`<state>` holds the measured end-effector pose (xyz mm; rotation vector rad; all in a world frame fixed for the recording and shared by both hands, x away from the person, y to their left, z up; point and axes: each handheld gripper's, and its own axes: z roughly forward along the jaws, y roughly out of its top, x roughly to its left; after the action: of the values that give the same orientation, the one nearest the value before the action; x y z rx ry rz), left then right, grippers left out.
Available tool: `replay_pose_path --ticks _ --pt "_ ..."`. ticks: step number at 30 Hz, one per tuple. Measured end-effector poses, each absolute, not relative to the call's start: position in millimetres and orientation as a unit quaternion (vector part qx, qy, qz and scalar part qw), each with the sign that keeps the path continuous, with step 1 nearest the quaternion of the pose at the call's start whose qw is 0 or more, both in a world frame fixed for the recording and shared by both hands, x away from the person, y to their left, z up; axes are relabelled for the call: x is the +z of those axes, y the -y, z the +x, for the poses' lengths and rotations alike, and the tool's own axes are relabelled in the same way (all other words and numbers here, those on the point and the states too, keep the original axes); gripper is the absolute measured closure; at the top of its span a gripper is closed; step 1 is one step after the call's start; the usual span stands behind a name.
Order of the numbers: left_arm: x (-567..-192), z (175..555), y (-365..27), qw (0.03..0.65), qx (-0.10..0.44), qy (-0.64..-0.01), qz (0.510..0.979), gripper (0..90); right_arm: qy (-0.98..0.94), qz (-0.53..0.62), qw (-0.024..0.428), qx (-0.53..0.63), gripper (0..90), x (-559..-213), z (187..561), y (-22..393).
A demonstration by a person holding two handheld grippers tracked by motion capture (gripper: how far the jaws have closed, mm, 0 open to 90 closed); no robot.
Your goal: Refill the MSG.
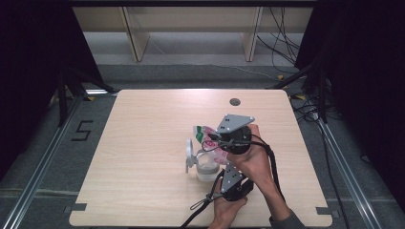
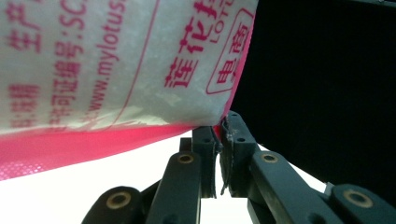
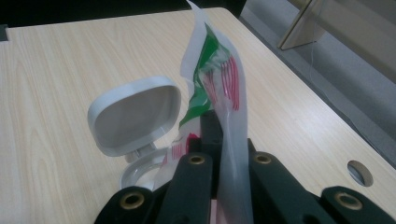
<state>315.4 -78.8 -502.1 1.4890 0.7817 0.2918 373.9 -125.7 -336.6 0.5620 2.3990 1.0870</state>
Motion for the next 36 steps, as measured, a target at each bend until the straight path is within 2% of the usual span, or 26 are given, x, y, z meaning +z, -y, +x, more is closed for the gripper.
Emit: replay_pose_path --ticks 8,10,21,22,36 --pt "-502.3 316.5 79.2 0.667 0.125 -0.341 0.651 84.4 -0.867 0.207 0.222 0.394 90.0 -336.0 373.1 125.2" --pt "-501.3 315.1 85.3 0.692 0.107 -0.354 0.620 84.4 -0.869 0.201 0.224 0.393 90.0 -335.9 373.5 124.6" --pt "-499.8 314.6 84.3 0.686 0.111 -0.360 0.622 84.4 -0.870 0.197 0.225 0.393 90.0 -335.4 373.2 122.9" --pt "-500.5 316.0 78.3 0.662 0.129 -0.347 0.652 84.4 -0.869 0.196 0.225 0.394 90.0 -335.1 373.4 123.3" --pt "-500.7 316.9 79.3 0.668 0.126 -0.342 0.649 84.3 -0.867 0.198 0.223 0.399 90.0 -334.0 373.7 125.6"
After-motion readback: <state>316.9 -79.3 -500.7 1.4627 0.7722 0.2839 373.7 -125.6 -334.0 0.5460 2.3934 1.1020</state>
